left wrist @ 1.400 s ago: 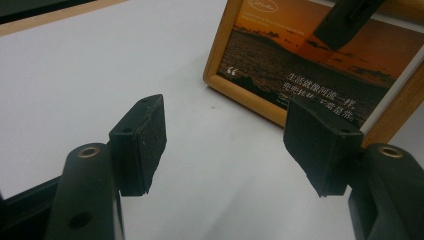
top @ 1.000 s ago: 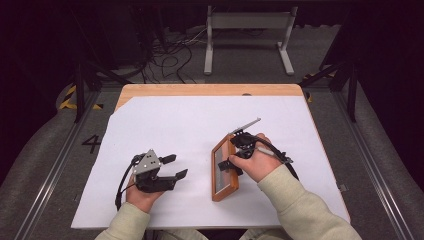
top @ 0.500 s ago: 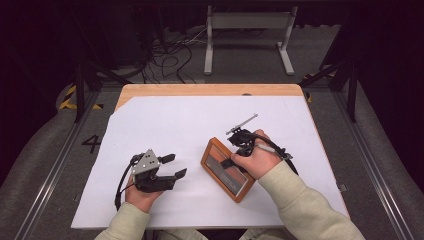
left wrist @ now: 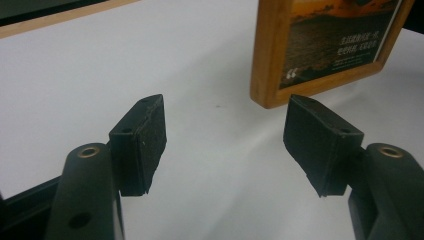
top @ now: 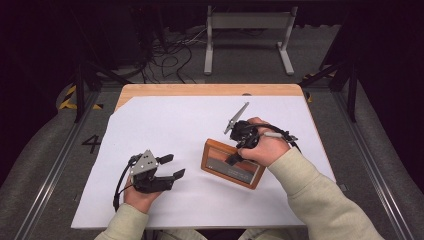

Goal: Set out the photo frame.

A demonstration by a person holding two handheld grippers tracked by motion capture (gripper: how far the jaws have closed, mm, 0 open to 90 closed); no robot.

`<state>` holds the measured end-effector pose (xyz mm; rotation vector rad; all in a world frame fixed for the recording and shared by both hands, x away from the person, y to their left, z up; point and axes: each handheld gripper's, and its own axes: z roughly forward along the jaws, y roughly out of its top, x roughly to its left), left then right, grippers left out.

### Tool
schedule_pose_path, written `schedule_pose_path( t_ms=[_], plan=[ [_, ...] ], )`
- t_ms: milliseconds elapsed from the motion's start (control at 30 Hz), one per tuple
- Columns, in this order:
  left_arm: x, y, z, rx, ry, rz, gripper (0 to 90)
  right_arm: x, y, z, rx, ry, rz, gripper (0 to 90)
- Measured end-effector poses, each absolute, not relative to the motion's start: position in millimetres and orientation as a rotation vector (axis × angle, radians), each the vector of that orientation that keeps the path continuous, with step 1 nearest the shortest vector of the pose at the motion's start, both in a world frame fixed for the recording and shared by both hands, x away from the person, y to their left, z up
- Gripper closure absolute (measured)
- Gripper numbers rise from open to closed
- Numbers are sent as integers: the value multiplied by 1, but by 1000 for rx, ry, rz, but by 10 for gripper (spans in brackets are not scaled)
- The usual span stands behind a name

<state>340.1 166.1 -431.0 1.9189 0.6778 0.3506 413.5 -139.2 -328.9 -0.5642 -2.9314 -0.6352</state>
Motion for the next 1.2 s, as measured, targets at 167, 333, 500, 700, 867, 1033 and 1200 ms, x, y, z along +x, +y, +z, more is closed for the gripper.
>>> schedule_pose_path(
  t_ms=[167, 333, 500, 700, 867, 1033, 1200],
  plan=[
    [340, 167, -431, 1915, 683, 345, 337, 417, -135, -332, -350, -2969, -572, 713],
    [341, 166, -432, 1919, 684, 339, 337, 424, -133, -342, -248, -2967, -544, 713],
    [342, 166, -433, 1921, 681, 340, 337, 427, -128, -351, -101, -2950, -516, 713],
    [342, 166, -433, 1919, 679, 335, 337, 428, -122, -357, -77, -2963, -500, 714],
    [342, 166, -433, 1923, 673, 338, 336, 433, -129, -356, -152, -2970, -629, 589],
    [342, 166, -433, 1922, 676, 336, 336, 436, -134, -358, -249, -2973, -702, 476],
    [342, 165, -433, 1923, 676, 337, 334, 436, -147, -350, -330, -3010, -872, 317]
  ],
)
